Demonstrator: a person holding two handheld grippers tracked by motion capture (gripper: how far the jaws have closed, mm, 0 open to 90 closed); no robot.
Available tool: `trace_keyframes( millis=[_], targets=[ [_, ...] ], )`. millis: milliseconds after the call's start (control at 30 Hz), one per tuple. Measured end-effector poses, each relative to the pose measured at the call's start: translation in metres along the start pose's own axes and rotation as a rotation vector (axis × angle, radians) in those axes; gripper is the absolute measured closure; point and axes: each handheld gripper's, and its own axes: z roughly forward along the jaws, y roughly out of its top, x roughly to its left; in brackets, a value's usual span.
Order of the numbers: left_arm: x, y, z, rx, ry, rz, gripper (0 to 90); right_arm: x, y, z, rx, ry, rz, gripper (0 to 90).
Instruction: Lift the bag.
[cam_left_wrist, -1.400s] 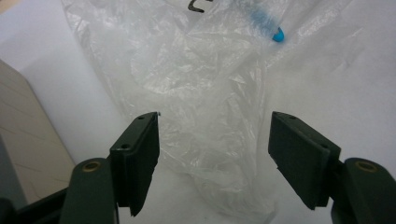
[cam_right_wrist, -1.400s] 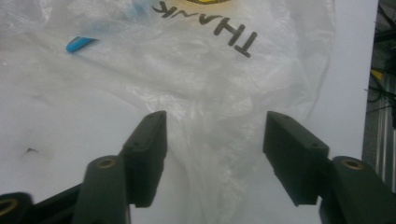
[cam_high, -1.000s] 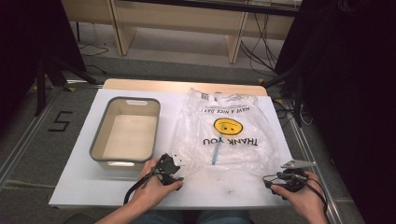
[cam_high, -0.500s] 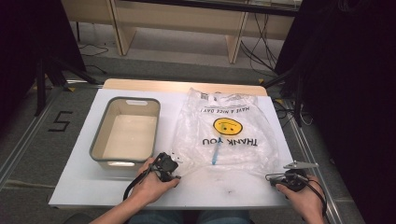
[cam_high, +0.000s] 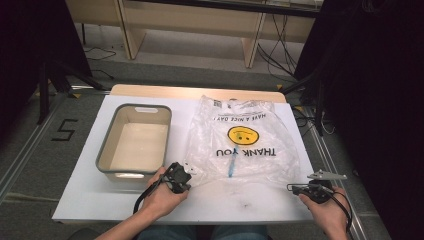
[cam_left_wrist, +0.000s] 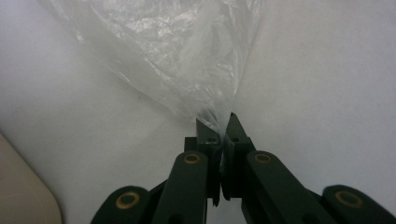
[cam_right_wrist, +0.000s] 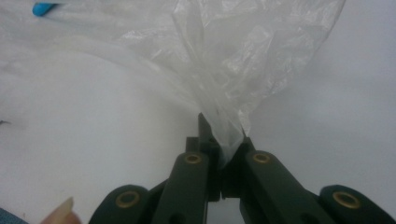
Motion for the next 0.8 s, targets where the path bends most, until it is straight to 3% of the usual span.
trace_keyframes(
  millis=[200, 800],
  targets=[
    [0.003, 0.004, -0.016, -0.081, 0.026, 0.009, 88.8, -0.001, 0.003, -0.007, -0.055, -0.03, 0.008, 90.0],
    [0.008, 0.01, -0.041, -0.233, 0.098, 0.04, 89.0, -0.003, 0.009, -0.023, -0.176, -0.077, 0.029, 90.0]
  ],
)
